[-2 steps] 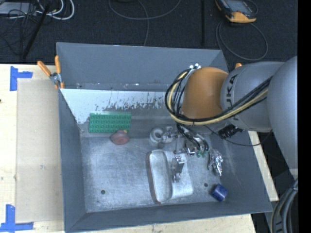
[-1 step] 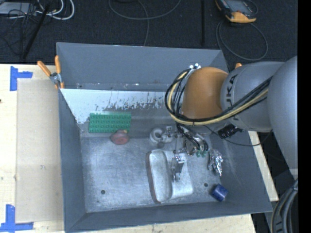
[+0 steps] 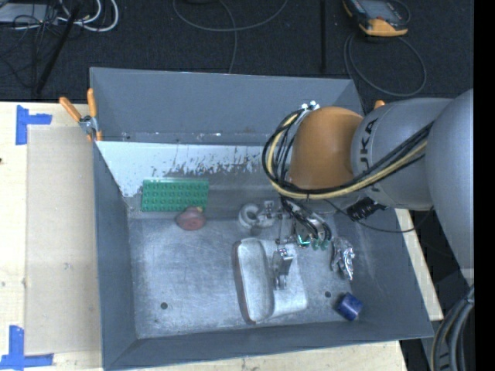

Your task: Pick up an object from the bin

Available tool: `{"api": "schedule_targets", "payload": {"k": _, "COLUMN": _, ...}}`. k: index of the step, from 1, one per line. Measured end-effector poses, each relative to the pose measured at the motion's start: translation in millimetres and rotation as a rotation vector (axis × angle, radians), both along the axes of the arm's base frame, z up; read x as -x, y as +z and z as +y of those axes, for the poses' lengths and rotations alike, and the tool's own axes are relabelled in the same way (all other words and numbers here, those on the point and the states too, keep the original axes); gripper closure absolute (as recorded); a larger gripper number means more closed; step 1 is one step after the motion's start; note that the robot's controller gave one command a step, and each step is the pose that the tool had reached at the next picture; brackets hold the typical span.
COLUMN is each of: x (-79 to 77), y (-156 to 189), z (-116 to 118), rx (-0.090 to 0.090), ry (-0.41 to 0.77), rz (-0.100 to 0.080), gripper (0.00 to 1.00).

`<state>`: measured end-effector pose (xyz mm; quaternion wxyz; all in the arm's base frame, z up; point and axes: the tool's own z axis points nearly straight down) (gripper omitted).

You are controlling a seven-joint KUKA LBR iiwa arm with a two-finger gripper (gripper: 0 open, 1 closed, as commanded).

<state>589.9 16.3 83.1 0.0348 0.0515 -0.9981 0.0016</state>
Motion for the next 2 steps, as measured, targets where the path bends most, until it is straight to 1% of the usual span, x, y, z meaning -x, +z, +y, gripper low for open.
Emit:
{"api": "schedule_targets", "payload": {"k": 1, "x": -3.0, "y": 1.0, "z": 2.7, "rx": -0.005, "ry": -0.001, "rz": -0.017, "gripper": 1.00}}
{"api": "schedule_targets", "payload": {"k": 2, "x": -3.1, "y": 1.0, "z": 2.7, "rx": -0.005, "ry": -0.001, "rz": -0.018, "gripper": 0.00}}
